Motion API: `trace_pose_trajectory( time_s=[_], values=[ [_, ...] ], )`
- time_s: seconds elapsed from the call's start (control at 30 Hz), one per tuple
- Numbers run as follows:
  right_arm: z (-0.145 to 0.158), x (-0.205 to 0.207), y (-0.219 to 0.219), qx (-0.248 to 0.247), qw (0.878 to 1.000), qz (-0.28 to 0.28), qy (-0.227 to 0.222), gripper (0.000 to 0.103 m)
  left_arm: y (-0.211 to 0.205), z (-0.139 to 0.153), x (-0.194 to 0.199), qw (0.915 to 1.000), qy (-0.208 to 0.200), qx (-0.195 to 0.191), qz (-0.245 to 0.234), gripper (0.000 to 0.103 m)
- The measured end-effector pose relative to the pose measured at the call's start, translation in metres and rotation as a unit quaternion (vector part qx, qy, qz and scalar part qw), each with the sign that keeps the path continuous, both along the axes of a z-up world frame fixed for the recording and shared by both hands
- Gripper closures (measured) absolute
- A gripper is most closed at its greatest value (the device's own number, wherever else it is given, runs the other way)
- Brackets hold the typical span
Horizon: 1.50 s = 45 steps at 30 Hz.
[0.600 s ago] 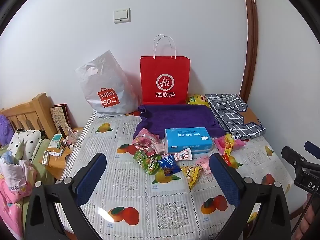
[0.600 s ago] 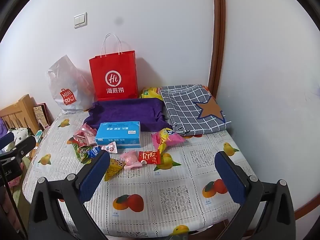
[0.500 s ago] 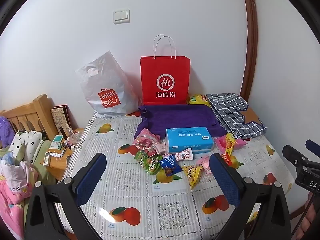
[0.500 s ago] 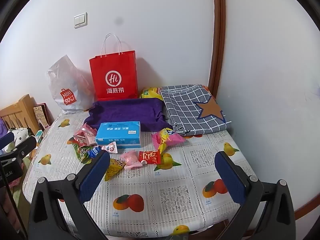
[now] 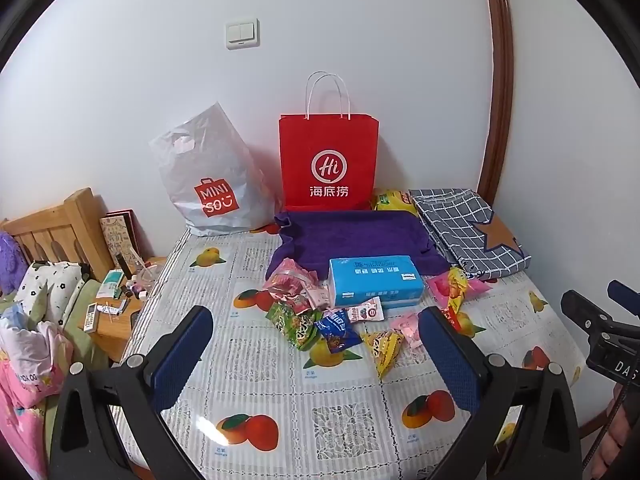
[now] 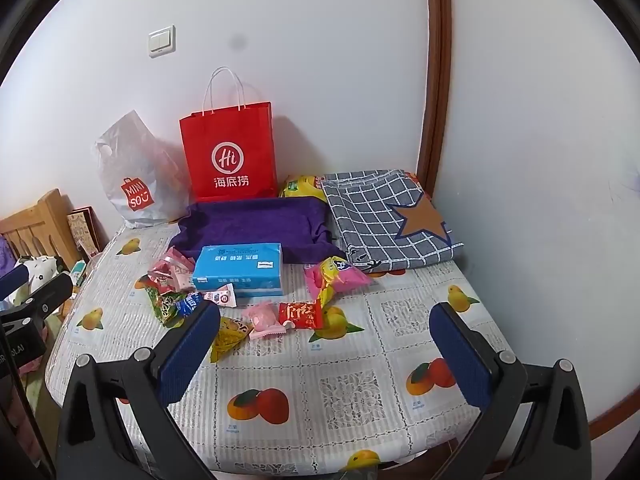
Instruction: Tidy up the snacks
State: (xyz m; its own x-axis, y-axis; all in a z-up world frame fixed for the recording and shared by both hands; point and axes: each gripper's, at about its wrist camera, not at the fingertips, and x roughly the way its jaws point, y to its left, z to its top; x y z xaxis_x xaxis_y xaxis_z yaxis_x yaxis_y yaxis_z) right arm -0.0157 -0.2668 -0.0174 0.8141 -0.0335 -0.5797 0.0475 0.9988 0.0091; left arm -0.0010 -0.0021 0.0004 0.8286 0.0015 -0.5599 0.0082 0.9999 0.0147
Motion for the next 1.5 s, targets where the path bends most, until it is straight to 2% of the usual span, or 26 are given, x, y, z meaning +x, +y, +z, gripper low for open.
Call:
trace_pose_trajectory(
  time_s=[1.5],
  values=[
    [0.0062,-0.0043,-0.0003,-0.003,1.0,-0.002,-0.004,0.0,-0.001,0.0032,-0.0019,1.0,-0.003,-0.002,-0.001,0.0]
  ],
)
